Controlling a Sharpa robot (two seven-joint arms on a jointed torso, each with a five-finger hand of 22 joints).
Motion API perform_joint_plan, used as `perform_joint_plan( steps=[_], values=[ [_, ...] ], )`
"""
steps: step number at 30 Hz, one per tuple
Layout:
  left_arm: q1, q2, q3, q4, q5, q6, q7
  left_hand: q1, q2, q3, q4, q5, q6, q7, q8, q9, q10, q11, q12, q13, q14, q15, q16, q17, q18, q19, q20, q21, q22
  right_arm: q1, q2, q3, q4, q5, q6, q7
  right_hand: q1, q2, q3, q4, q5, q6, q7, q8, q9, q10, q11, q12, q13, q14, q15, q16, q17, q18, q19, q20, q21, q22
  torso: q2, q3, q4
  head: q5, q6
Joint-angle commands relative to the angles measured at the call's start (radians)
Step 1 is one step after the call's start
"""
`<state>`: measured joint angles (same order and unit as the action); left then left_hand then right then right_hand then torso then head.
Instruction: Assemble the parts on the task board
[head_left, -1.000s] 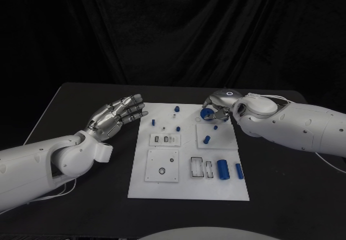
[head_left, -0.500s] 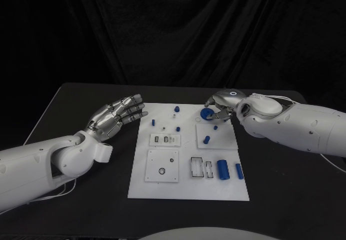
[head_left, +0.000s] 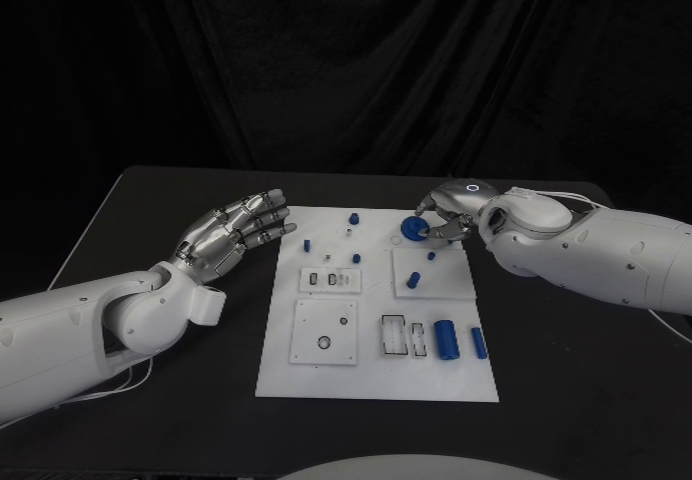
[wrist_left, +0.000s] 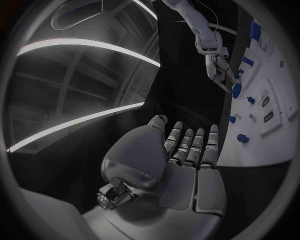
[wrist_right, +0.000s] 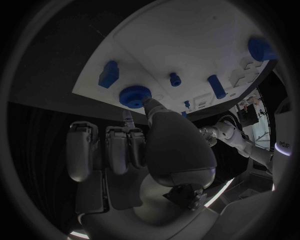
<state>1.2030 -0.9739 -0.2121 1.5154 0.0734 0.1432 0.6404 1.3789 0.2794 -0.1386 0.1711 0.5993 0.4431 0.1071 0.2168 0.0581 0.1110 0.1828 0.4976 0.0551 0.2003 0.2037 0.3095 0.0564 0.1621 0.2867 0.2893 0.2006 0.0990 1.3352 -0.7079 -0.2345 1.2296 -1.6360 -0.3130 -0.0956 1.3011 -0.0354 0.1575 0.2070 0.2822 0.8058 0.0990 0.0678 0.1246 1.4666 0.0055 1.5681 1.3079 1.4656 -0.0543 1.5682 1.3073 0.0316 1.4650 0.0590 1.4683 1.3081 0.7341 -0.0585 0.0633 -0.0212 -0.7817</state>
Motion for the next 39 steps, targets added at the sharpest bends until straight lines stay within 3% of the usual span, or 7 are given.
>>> perform_joint_plan(
  steps=[1, 10, 16, 25, 30, 35, 39],
  values=[
    [-0.001, 0.003, 0.001, 0.001, 0.000, 0.014, 0.010, -0.001, 0.007, 0.006, -0.001, 0.004, -0.005, 0.000, -0.005, -0.001, -0.006, 0.001, -0.005, -0.001, -0.006, 0.001, 0.001, -0.001, -0.007, 0.001, 0.001, 0.003, -0.002, 0.000, 0.002, 0.001, -0.003, -0.005, 0.035, -0.015, 0.005, 0.003, 0.007, -0.004, 0.001, 0.008, 0.001, 0.005, -0.002, 0.104, 0.001, 0.003, 0.263, 0.105, 0.000, 0.003, 0.263, 0.000, 0.038, -0.002, -0.006, 0.207, 0.001, -0.0008, 0.0013, -0.001, -0.001],
    [-0.002, 0.006, 0.001, -0.002, 0.000, 0.016, 0.010, -0.002, 0.006, 0.009, -0.002, 0.005, -0.006, 0.000, -0.006, -0.001, -0.007, 0.001, -0.005, -0.001, -0.007, 0.001, 0.000, -0.002, -0.007, 0.000, 0.001, 0.003, -0.002, 0.000, 0.015, 0.001, -0.016, -0.005, 0.038, -0.020, 0.009, -0.005, 0.008, -0.006, -0.089, 0.011, 0.004, 0.004, -0.007, 0.104, 0.004, 0.003, 0.263, 0.105, 0.002, 0.003, 0.263, 0.000, 0.037, 0.000, -0.010, 0.207, 0.001, -0.0004, 0.0014, 0.002, -0.005],
    [-0.002, 0.008, 0.001, -0.005, 0.000, 0.018, 0.010, -0.002, 0.006, 0.010, -0.002, 0.005, -0.006, 0.000, -0.006, -0.001, -0.007, 0.001, -0.005, -0.001, -0.007, 0.001, 0.000, -0.002, -0.008, 0.000, 0.001, 0.003, -0.002, 0.000, 0.022, 0.001, -0.024, -0.005, 0.045, -0.026, 0.011, -0.005, 0.007, -0.007, -0.103, 0.014, 0.005, 0.005, -0.007, 0.103, 0.004, 0.002, 0.262, 0.105, 0.002, 0.003, 0.263, 0.001, 0.035, 0.000, -0.015, 0.205, 0.002, -0.0002, 0.0022, 0.000, -0.005],
    [-0.003, 0.011, 0.001, -0.008, 0.000, 0.021, 0.008, -0.002, 0.007, 0.012, -0.002, 0.006, -0.007, 0.000, -0.007, -0.001, -0.008, 0.001, -0.006, -0.001, -0.008, 0.001, 0.000, -0.002, -0.008, -0.001, 0.001, 0.003, -0.002, 0.000, 0.034, 0.001, -0.035, -0.005, 0.051, -0.034, 0.040, 0.008, 0.028, -0.026, -0.054, 0.058, 0.009, 0.024, 0.002, 0.097, 0.007, -0.001, 0.254, 0.102, 0.004, -0.006, 0.256, 0.005, 0.026, 0.002, -0.031, 0.199, 0.002, -0.0009, 0.0022, -0.001, -0.005],
    [-0.003, 0.012, 0.001, -0.009, 0.000, 0.023, 0.007, -0.002, 0.007, 0.012, -0.002, 0.006, -0.007, 0.000, -0.007, -0.001, -0.008, 0.001, -0.006, -0.001, -0.008, 0.001, 0.000, -0.002, -0.008, -0.001, 0.001, 0.003, -0.002, 0.000, 0.037, 0.001, -0.033, -0.005, 0.052, -0.034, 0.073, 0.022, 0.055, -0.057, 0.012, 0.190, -0.003, 0.095, 0.049, 0.093, 0.002, -0.003, 0.250, 0.098, 0.000, -0.020, 0.245, 0.008, 0.022, -0.001, -0.041, 0.197, 0.001, -0.0012, 0.0018, 0.000, -0.007],
    [-0.003, 0.013, 0.001, -0.010, 0.000, 0.025, 0.007, -0.002, 0.007, 0.014, -0.003, 0.006, -0.008, 0.000, -0.007, -0.001, -0.008, 0.002, -0.006, -0.001, -0.009, 0.001, -0.001, -0.002, -0.008, -0.001, 0.001, 0.003, -0.002, 0.000, 0.037, 0.001, -0.032, -0.005, 0.052, -0.034, 0.095, 0.018, 0.061, -0.088, 0.016, 0.216, -0.010, 0.124, 0.078, 0.091, 0.001, -0.005, 0.247, 0.095, -0.001, -0.027, 0.239, 0.008, 0.021, -0.002, -0.045, 0.197, 0.001, -0.0006, 0.0017, 0.000, -0.008],
    [-0.003, 0.013, 0.001, -0.010, 0.000, 0.025, 0.006, -0.002, 0.007, 0.014, -0.003, 0.006, -0.008, 0.000, -0.007, -0.001, -0.008, 0.002, -0.006, -0.001, -0.009, 0.001, -0.001, -0.002, -0.008, -0.001, 0.001, 0.003, -0.002, 0.000, 0.033, 0.001, -0.029, -0.005, 0.041, -0.032, 0.104, 0.009, 0.059, -0.105, -0.005, 0.210, -0.009, 0.132, 0.095, 0.091, 0.003, -0.005, 0.247, 0.095, 0.000, -0.029, 0.237, 0.008, 0.022, -0.002, -0.047, 0.197, 0.002, -0.0003, 0.0019, -0.001, -0.008]
  ],
)
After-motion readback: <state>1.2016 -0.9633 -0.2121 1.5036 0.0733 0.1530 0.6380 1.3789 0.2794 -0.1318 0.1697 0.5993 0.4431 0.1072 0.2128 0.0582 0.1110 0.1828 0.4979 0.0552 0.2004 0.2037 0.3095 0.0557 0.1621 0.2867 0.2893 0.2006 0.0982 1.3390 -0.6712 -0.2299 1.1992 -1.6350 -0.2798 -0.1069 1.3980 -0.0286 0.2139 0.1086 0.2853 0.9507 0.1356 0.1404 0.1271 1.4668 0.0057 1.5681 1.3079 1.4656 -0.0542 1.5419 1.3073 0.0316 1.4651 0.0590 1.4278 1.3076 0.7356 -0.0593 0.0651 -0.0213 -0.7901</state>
